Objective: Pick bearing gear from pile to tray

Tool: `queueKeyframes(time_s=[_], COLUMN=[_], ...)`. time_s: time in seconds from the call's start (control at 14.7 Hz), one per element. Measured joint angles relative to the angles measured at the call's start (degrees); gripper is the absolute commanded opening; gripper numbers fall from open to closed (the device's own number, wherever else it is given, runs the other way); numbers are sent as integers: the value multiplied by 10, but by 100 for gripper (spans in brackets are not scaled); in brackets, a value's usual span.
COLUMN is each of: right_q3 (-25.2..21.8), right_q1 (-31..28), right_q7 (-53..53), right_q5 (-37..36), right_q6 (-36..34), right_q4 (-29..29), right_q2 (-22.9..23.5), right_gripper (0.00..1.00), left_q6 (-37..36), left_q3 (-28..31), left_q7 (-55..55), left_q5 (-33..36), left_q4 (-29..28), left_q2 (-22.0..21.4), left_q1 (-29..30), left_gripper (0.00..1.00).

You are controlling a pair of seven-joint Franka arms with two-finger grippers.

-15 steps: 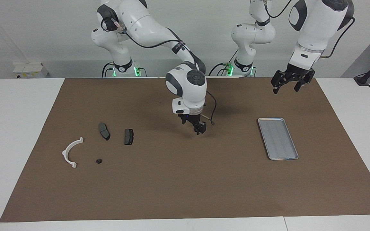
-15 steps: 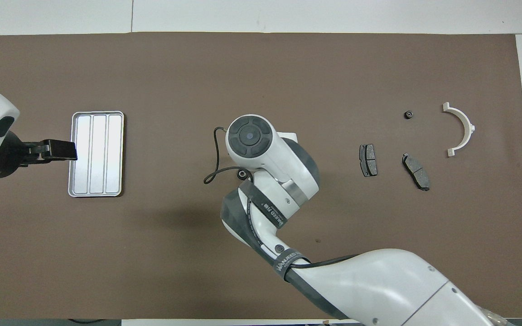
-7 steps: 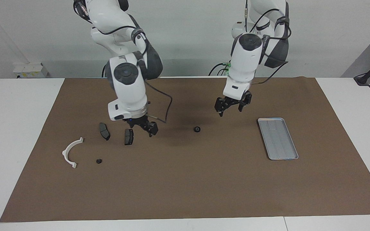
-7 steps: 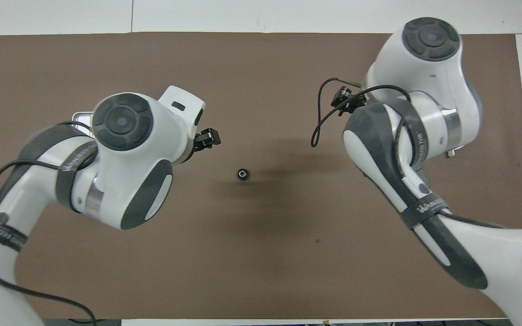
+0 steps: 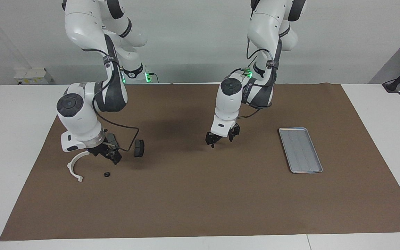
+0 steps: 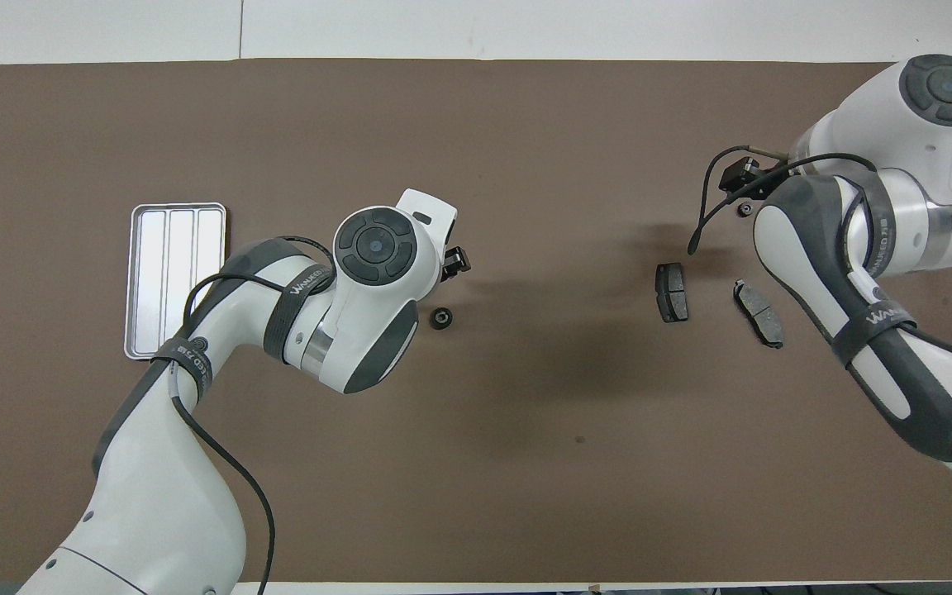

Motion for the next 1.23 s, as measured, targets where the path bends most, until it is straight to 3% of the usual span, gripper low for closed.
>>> queueKeyframes(time_s=[0.41, 0.89, 1.02, 1.23], right_q3=[-1, -1, -1, 0], right_q1=[-16, -18, -18, -18], right_q7=[0, 4, 7, 10], right_q5=[-26, -27, -27, -27], right_q6=[85, 113, 114, 124], right_q4=[-10, -9, -9, -9], right_q2=[52, 69, 70, 72], right_gripper=[95, 87, 78, 51], left_q6=[23, 44, 49, 61], left_q3=[-2, -2, -2, -2], left_q7=[-1, -4, -4, -6], left_q5=[-23, -23, -23, -23], left_q4=[-28, -69, -75, -84], left_q2=[-1, -10, -11, -11], left_q1=[-19, -23, -25, -32], left_gripper=[99, 97, 95, 84])
